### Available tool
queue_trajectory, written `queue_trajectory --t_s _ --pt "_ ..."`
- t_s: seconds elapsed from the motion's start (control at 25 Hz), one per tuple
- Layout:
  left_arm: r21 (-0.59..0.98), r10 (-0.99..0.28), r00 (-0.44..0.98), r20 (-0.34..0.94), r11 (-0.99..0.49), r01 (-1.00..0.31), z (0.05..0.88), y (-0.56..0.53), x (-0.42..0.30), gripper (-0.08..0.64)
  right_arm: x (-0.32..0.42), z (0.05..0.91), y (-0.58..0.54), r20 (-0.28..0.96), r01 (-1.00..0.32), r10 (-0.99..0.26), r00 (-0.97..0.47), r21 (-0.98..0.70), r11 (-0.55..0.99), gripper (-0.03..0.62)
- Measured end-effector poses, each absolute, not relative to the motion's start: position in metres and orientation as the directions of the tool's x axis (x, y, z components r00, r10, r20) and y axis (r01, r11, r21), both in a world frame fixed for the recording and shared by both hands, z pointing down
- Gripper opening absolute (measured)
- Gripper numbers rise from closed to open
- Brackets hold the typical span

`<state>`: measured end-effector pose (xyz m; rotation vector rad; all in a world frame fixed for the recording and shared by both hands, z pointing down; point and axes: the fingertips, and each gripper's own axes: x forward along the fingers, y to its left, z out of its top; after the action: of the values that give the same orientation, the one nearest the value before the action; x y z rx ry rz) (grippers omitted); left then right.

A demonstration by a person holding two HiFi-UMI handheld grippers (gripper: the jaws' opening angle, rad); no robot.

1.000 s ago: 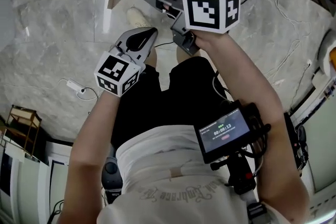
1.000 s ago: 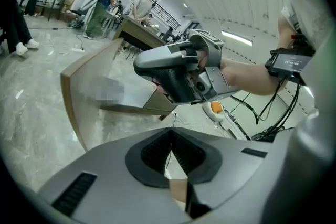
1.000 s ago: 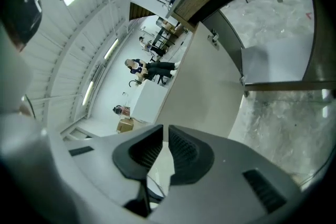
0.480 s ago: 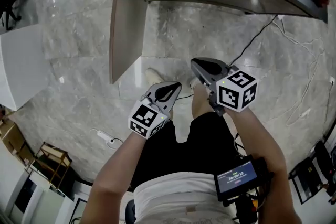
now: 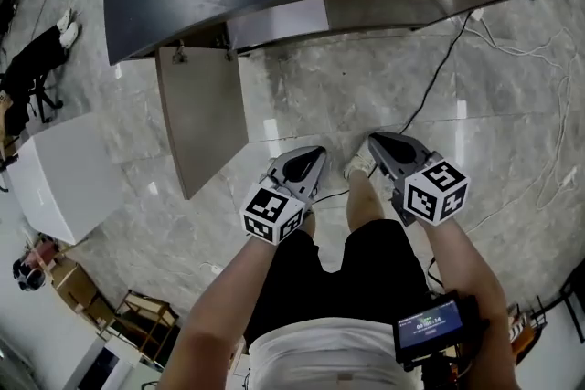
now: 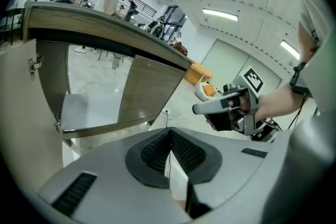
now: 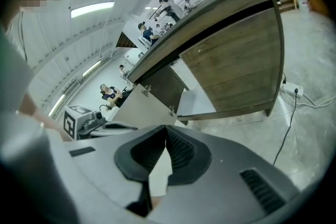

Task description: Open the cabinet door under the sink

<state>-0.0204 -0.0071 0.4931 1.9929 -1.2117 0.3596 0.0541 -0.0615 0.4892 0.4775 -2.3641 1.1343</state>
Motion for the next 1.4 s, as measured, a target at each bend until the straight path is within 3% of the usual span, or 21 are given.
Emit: queue_trajectory --t_s 0.36,0.56,0.96,1.4 --pt "0.395 -0.605 0.486 0.631 -0.288 -0.872 0.491 -0.076 0.026 0.009 0.13 0.499 -0.086 0.522 -0.56 -0.225 -0.822 -0.672 0.484 0.015" --pt "0.348 -0.633 0.406 0.659 -0.222 -0.911 0.486 -0.102 0.032 0.009 0.157 0.495 -0.097 0.511 -0.587 -0.29 -0.809 -0.688 0.427 0.015" --pt "0.374 -0.625 0.439 0.645 -0.243 -0.895 0.504 -0.135 0.03 0.009 0.166 0.504 -0.122 0.501 -0.641 -0.419 -0.757 -0.692 0.331 0.014" --pt "0.325 -0.627 0.424 0.654 -0.273 -0.906 0.524 -0.18 -0.053 0.01 0.119 0.519 -0.102 0.54 -0.683 -0.46 -0.705 -0.691 0.236 0.015"
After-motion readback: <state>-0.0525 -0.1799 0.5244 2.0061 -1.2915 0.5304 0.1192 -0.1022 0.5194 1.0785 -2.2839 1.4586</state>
